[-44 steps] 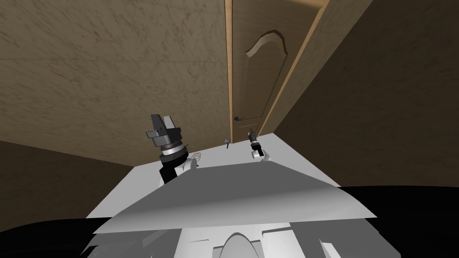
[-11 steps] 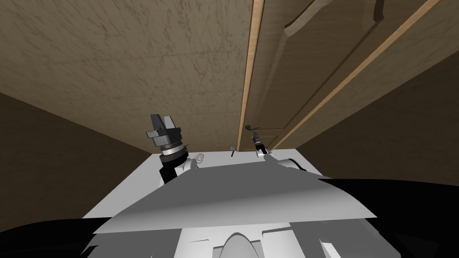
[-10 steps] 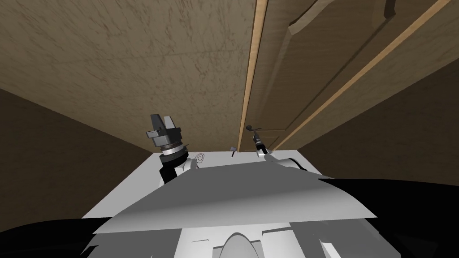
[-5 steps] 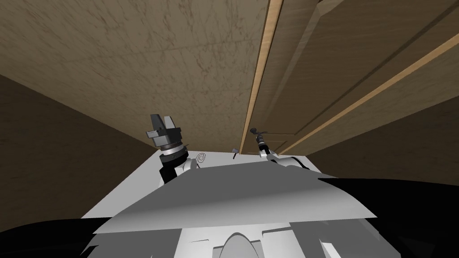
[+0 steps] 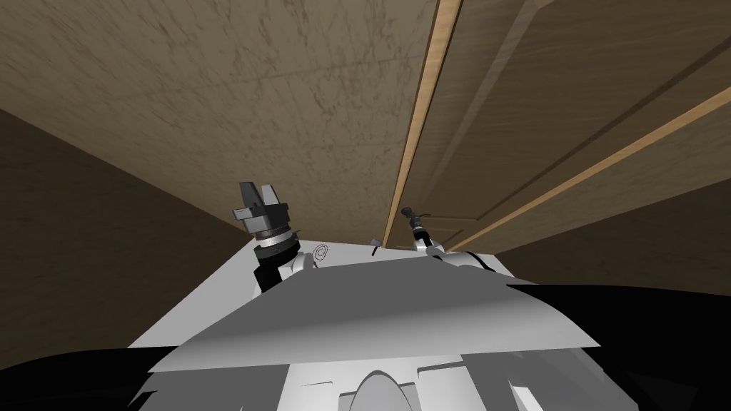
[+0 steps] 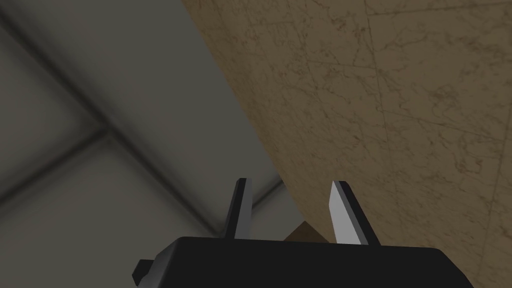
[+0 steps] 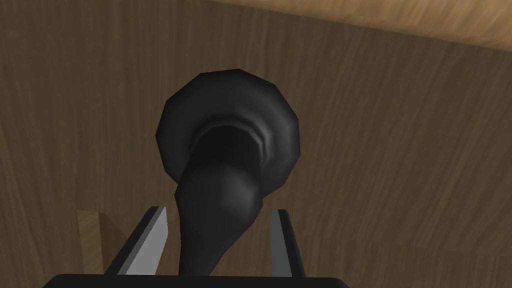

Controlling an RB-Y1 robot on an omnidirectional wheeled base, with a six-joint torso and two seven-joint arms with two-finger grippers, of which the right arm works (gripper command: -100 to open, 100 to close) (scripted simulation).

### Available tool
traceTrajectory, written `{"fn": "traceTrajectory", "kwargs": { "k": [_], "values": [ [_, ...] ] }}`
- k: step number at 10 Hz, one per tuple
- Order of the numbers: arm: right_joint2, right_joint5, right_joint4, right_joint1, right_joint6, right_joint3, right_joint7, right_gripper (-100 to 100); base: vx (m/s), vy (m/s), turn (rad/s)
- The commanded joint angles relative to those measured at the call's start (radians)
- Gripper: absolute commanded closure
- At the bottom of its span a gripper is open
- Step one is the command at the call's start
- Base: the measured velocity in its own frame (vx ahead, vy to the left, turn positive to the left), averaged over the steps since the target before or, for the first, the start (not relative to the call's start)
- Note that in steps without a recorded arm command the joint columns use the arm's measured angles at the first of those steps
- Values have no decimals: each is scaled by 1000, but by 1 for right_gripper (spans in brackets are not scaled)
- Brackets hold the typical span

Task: Pull the door open

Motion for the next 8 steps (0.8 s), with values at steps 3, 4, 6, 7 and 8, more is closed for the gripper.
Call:
{"fn": "traceTrajectory", "kwargs": {
  "k": [3, 4, 6, 7, 8],
  "values": [
    [0, 0, -1, 1, 1, 0, 0, 100, -17, 0, -2],
    [0, 0, -1, 1, 1, 0, 0, 100, -5, 0, -1],
    [-7, 8, -2, 7, -2, 3, -14, 100, -63, -2, 50],
    [-9, 11, -3, 9, -4, 4, -19, 100, -168, -31, 84],
    [-14, 17, -4, 14, -9, 7, -29, 100, -174, -37, 97]
  ]
}}
